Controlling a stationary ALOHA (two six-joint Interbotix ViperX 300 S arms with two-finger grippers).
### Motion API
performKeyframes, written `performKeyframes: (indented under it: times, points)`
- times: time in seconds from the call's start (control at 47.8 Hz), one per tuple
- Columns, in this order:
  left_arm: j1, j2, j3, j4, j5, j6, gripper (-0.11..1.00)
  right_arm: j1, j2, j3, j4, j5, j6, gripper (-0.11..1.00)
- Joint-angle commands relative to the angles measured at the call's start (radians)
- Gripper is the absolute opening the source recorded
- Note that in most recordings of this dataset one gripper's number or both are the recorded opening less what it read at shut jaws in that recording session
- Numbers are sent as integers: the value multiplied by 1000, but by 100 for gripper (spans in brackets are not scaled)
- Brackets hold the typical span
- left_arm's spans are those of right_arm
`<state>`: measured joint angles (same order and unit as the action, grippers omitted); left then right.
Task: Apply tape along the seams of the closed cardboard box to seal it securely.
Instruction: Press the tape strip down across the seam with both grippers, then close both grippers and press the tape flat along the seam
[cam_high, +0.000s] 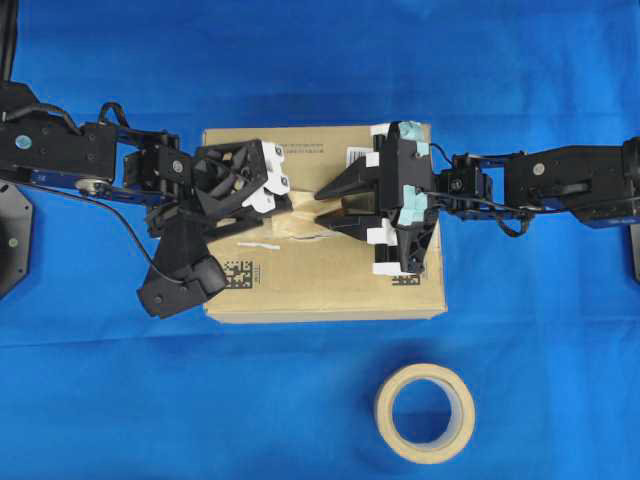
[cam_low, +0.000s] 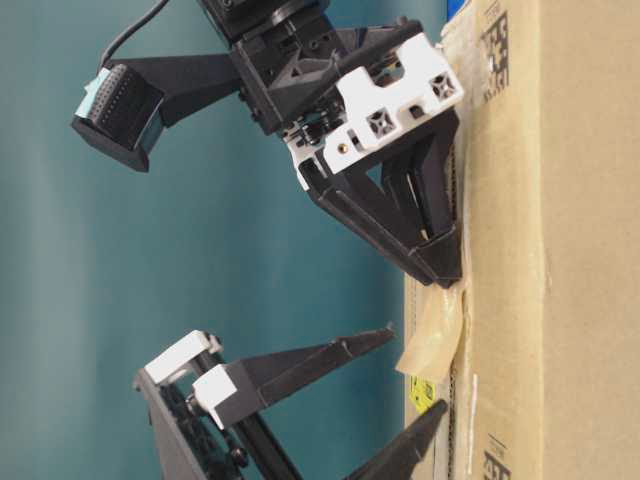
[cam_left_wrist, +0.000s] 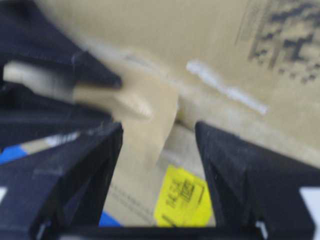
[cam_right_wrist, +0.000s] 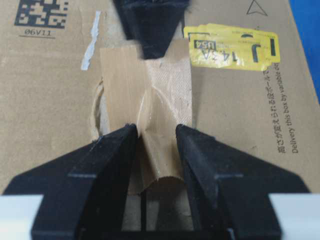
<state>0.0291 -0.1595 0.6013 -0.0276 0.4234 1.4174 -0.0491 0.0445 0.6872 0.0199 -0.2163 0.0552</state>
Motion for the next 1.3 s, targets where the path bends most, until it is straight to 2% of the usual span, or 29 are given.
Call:
performKeyframes:
  times: [0.0, 0.251, 0.418, 0.502, 0.69, 0.774, 0.836, 0.941, 1.004, 1.045, 1.108, 1.192, 1.275]
  points:
    - [3, -11, -18, 2, 2, -2, 56, -2, -15, -5, 5, 8, 2, 45]
    - [8, -17, -18, 2, 5, -2, 56, -2, -31, -3, 5, 9, 2, 45]
    - [9, -44, 2, 0, -18, -2, 56, 3, -110, 28, 3, 18, 0, 45]
    - [8, -67, 23, -2, -63, -2, 55, 5, -161, 48, 3, 18, 0, 45]
    - [5, -164, 94, -12, -273, -28, 55, 5, -265, 78, 0, 3, -8, 45]
    - [0, -206, 141, -15, -407, -100, 54, 5, -285, 80, -2, -28, -12, 44]
    - [-3, -229, 166, -17, -491, -184, 52, 2, -285, 77, -2, -51, -12, 43]
    - [-6, -250, 190, -18, -600, -397, 42, -8, -272, 63, -3, -77, -14, 36]
    - [-5, -249, 195, -17, -634, -532, 33, -11, -258, 51, -3, -78, -14, 22]
    - [-6, -242, 198, -17, -652, -647, 26, -11, -247, 40, -3, -80, -14, 12]
    - [-6, -229, 198, -15, -655, -761, 12, -11, -232, 28, -3, -78, -14, 0]
    - [-6, -206, 190, -14, -657, -893, 1, -12, -207, 11, -3, -78, -14, 0]
    - [-5, -186, 186, -14, -657, -976, 0, -12, -186, -2, -3, -77, -14, 0]
